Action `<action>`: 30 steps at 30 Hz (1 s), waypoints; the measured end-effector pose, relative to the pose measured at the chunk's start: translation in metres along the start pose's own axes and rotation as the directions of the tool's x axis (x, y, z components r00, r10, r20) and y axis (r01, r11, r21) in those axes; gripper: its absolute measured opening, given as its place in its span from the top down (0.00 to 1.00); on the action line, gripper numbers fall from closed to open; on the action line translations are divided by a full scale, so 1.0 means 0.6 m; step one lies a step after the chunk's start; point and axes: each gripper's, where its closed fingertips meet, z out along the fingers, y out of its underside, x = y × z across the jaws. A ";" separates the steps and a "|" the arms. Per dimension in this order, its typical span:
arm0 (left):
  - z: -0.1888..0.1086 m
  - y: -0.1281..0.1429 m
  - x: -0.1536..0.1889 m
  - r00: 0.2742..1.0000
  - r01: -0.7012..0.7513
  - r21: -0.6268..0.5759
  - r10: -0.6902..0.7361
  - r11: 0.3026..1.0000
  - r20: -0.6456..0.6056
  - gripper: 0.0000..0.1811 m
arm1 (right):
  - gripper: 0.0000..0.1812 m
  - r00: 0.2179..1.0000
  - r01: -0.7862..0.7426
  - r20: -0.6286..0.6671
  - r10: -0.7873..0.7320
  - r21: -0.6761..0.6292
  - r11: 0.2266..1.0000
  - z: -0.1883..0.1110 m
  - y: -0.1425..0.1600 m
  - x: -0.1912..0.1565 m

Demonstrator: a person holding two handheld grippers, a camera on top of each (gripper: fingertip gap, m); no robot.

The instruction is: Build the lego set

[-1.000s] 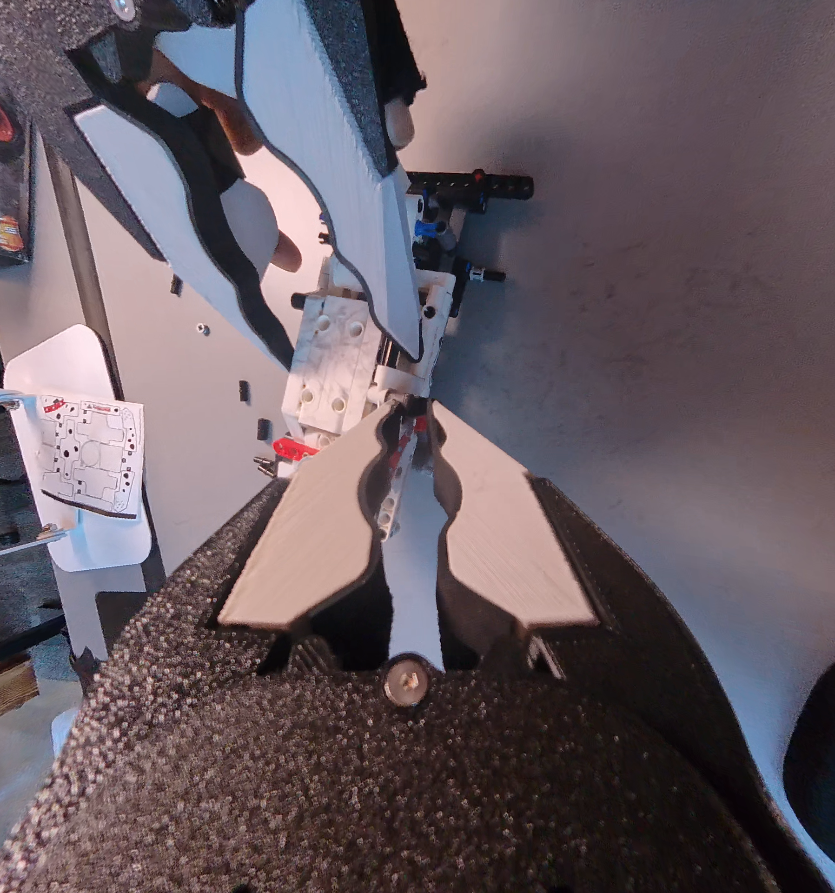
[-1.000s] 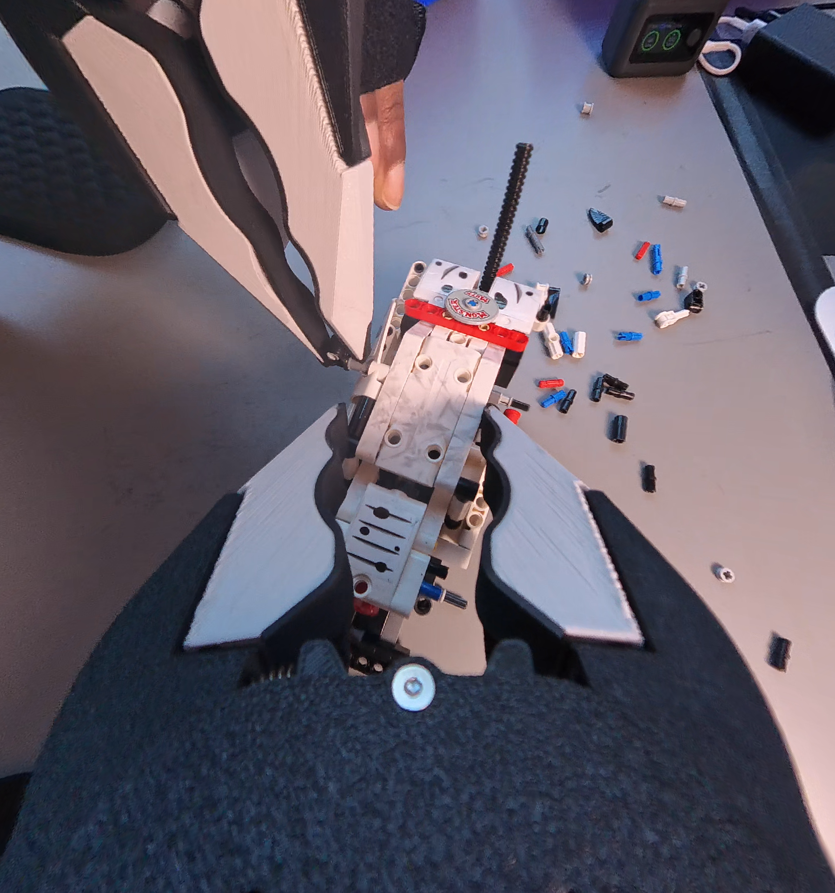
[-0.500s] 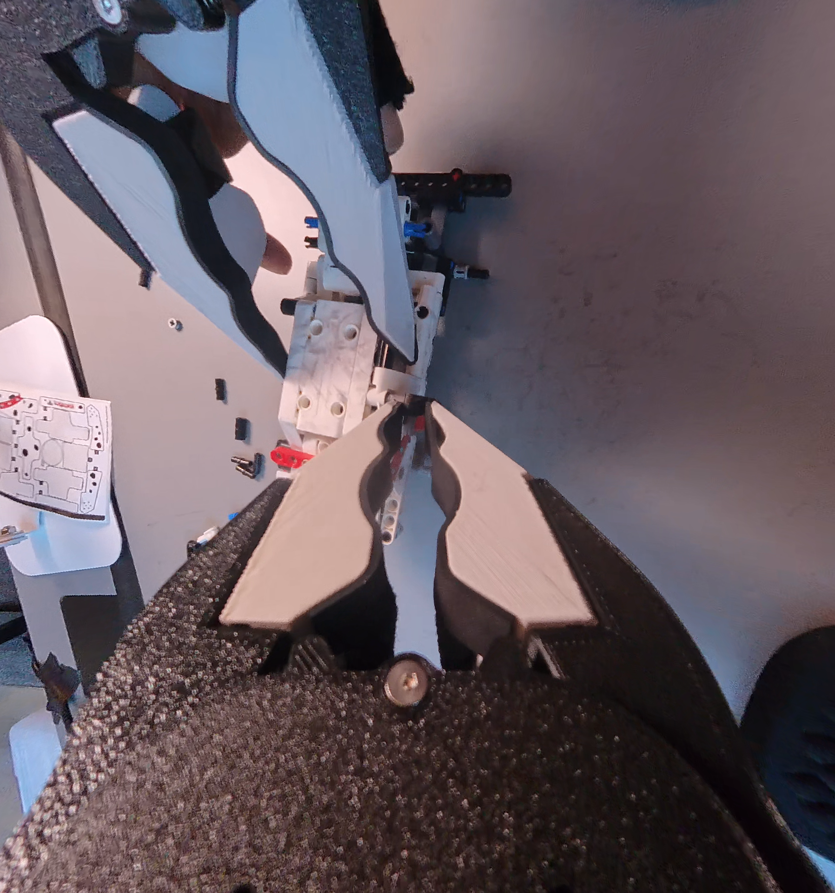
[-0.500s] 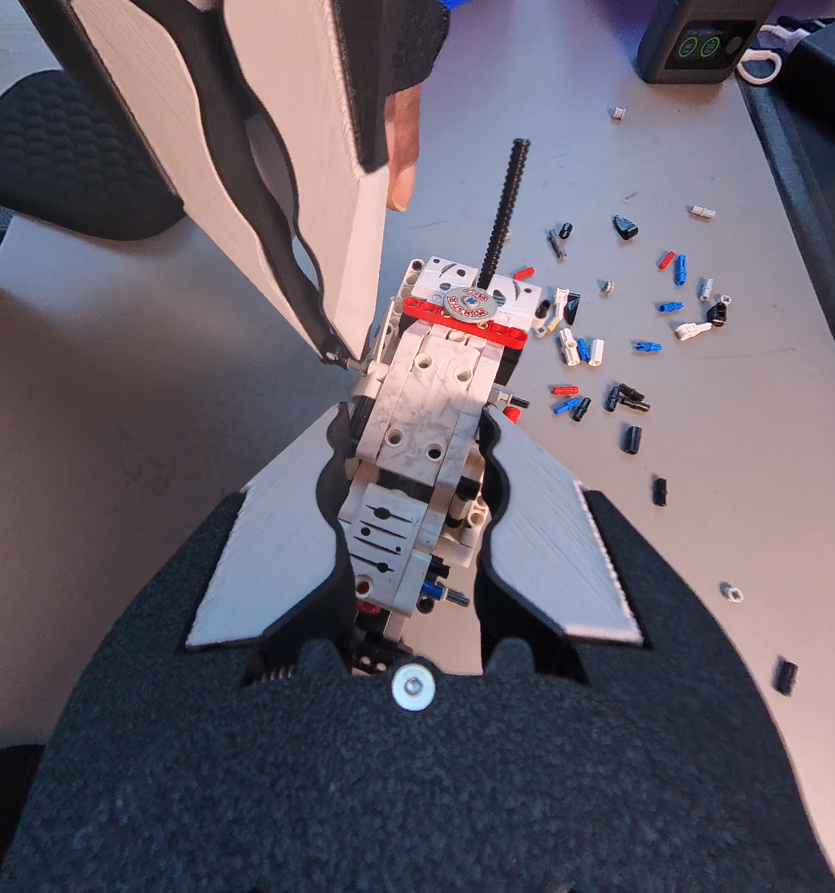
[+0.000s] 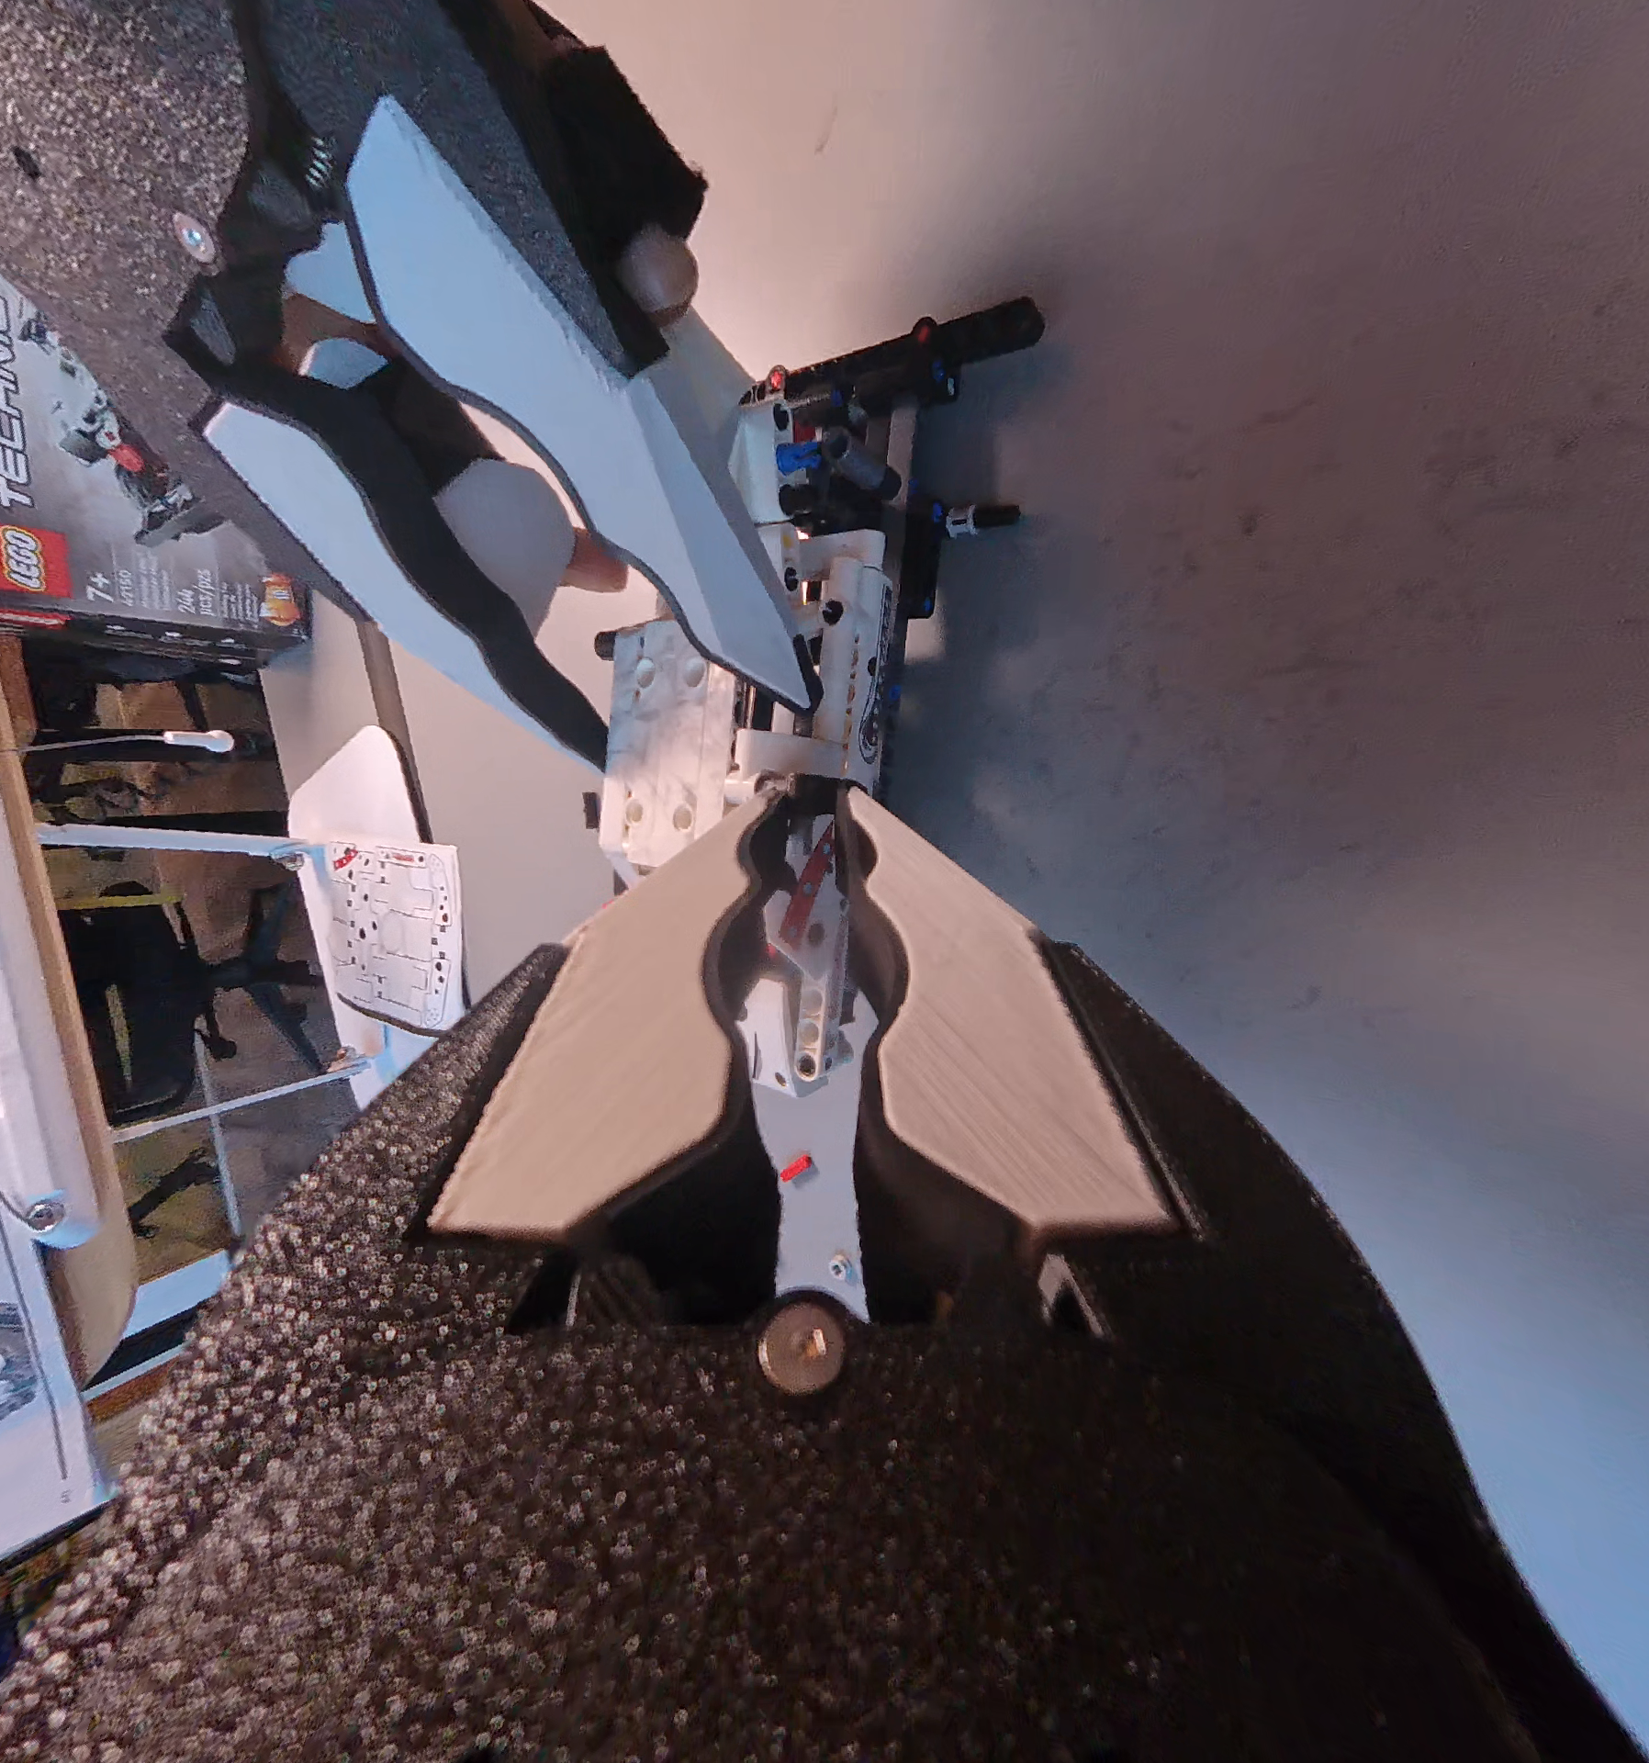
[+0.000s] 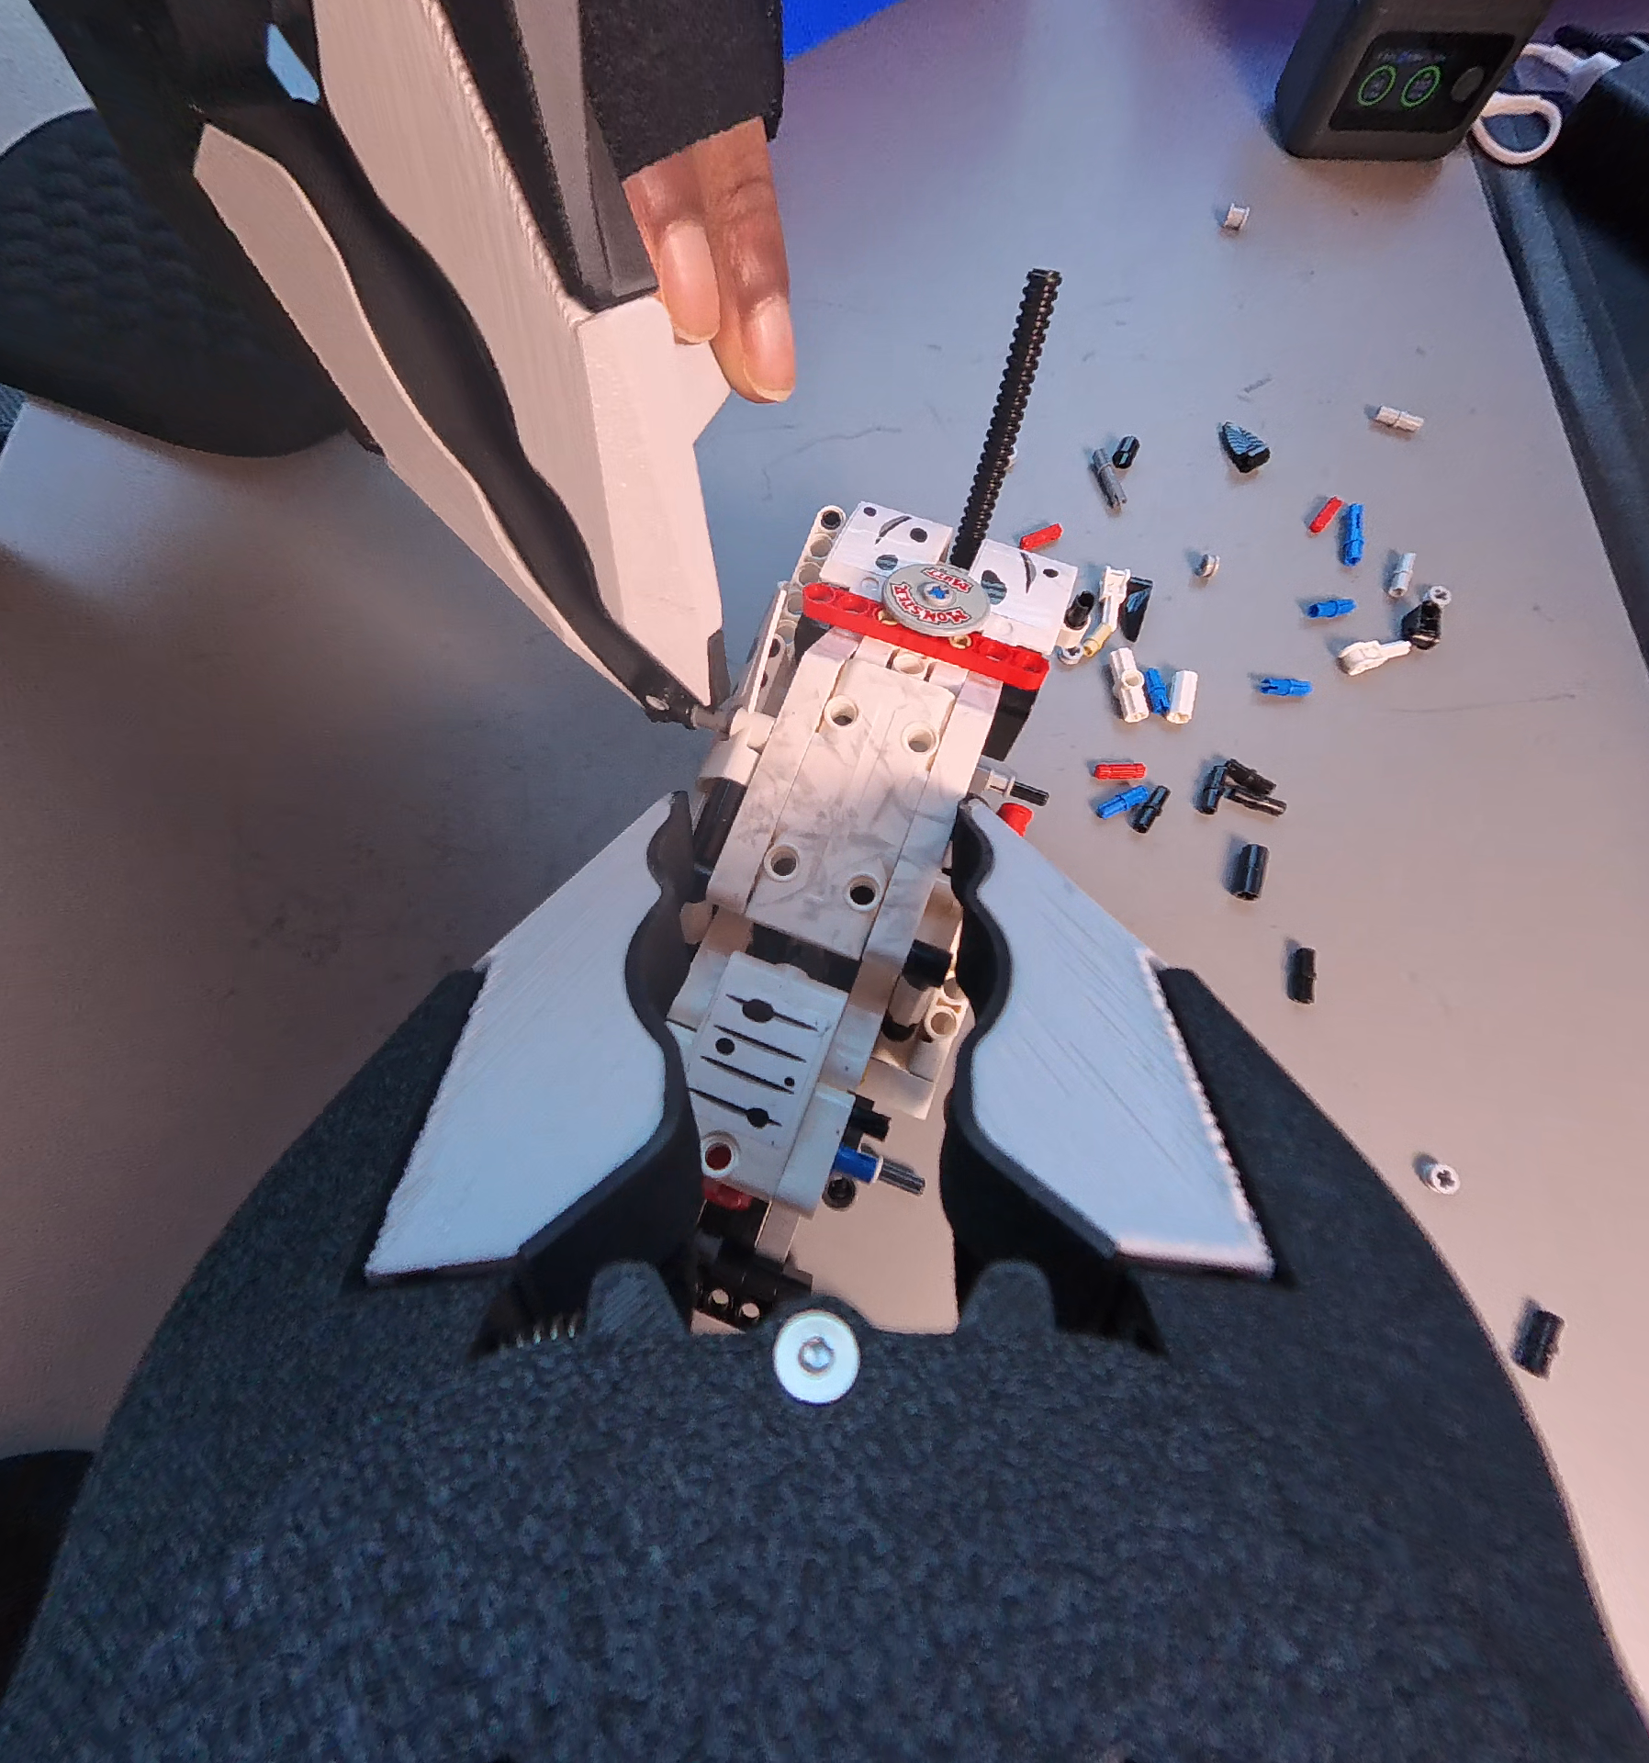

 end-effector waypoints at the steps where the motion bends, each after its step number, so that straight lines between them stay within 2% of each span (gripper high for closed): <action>1: 0.000 0.000 0.001 1.000 0.022 0.009 -0.022 1.000 -0.016 0.95 | 0.70 1.000 0.003 0.000 -0.003 -0.002 1.000 0.000 0.000 0.000; 3: -0.001 -0.002 0.001 0.996 0.074 0.025 -0.073 0.997 -0.061 0.95 | 0.70 1.000 0.019 -0.007 -0.019 -0.008 1.000 0.000 0.000 -0.001; 7: -0.001 -0.002 0.001 0.993 0.072 0.022 -0.070 0.997 -0.100 0.95 | 0.70 1.000 0.028 -0.013 -0.028 -0.003 1.000 0.000 0.000 -0.001; 11: -0.002 -0.002 -0.001 0.960 0.224 0.037 -0.214 0.974 -0.183 0.96 | 0.71 0.999 0.040 -0.014 -0.040 0.002 0.999 0.000 -0.002 -0.003; 14: -0.003 -0.004 0.001 0.944 0.254 0.017 -0.244 0.967 -0.224 0.96 | 0.71 0.999 0.047 -0.018 -0.047 0.000 0.999 0.000 -0.003 -0.004; 16: -0.003 -0.003 0.001 0.949 0.232 0.005 -0.225 0.973 -0.223 0.96 | 0.71 0.998 0.053 -0.019 -0.053 -0.003 0.999 0.000 -0.003 -0.004; 20: 0.000 -0.003 -0.004 0.931 0.290 -0.025 -0.288 0.957 -0.225 0.96 | 0.71 0.999 0.037 -0.013 -0.037 0.003 0.999 -0.001 -0.001 -0.001; 24: 0.001 -0.003 -0.003 0.969 0.195 -0.135 -0.212 0.972 -0.127 0.95 | 0.71 0.999 0.041 -0.008 -0.041 -0.003 0.999 -0.002 0.000 -0.001; 27: -0.004 -0.003 0.001 0.934 0.283 -0.198 -0.317 0.938 -0.164 0.95 | 0.71 1.000 0.021 -0.002 -0.021 -0.002 1.000 0.004 -0.004 -0.004; 30: -0.008 0.001 -0.006 0.933 0.323 -0.153 -0.342 0.934 -0.117 0.93 | 0.70 1.000 -0.006 -0.003 0.006 0.016 1.000 0.003 -0.005 0.002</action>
